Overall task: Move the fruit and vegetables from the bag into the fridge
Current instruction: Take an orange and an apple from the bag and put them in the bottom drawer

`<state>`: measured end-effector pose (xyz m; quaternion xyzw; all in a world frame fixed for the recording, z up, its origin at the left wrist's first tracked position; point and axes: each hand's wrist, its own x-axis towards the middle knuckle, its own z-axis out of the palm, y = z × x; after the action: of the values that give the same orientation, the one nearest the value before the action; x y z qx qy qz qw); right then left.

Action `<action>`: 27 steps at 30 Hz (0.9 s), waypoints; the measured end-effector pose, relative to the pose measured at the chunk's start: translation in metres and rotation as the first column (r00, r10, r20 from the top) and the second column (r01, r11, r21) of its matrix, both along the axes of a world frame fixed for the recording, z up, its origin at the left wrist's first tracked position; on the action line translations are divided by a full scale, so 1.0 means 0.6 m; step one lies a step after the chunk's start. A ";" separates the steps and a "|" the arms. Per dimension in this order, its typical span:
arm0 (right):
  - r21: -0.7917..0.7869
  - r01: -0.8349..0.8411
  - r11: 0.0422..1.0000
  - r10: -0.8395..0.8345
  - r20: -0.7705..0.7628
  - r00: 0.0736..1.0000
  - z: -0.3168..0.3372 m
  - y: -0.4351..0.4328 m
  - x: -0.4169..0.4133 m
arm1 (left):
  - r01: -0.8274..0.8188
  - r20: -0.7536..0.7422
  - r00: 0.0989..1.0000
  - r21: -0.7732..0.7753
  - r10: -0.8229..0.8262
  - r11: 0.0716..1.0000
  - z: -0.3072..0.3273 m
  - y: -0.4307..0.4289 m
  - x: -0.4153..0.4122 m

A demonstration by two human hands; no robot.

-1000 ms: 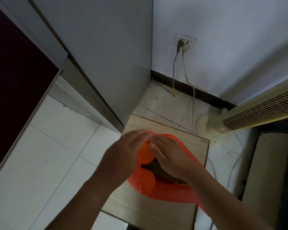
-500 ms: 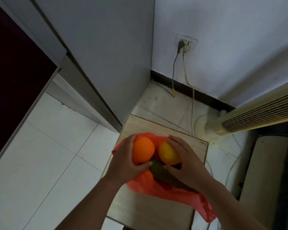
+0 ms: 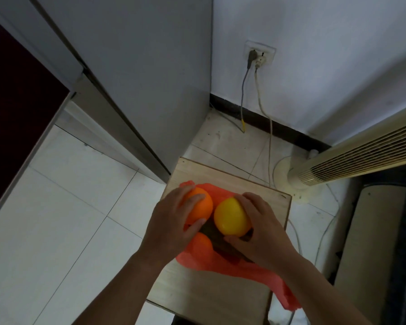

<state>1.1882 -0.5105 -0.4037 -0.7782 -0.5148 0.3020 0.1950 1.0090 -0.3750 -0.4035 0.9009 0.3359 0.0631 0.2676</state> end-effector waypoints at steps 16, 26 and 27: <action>0.016 0.116 0.993 -0.115 -0.069 0.991 -0.009 -0.012 -0.002 | -0.213 -0.173 0.970 -0.246 0.173 0.946 0.009 0.007 0.015; 0.005 0.343 0.939 -0.332 -0.238 0.913 0.175 -0.057 -0.061 | -0.224 -0.075 0.974 -0.403 0.212 0.887 0.178 -0.035 -0.041; 0.007 0.354 0.935 -0.341 -0.248 0.907 0.199 -0.061 -0.071 | -0.243 -0.060 0.969 -0.444 0.242 0.863 0.200 -0.040 -0.050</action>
<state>1.1455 -0.5471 -0.2843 -0.8093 -0.3480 0.3418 0.3274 0.9789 -0.3992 -0.2838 0.7658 0.4521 0.0160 0.4571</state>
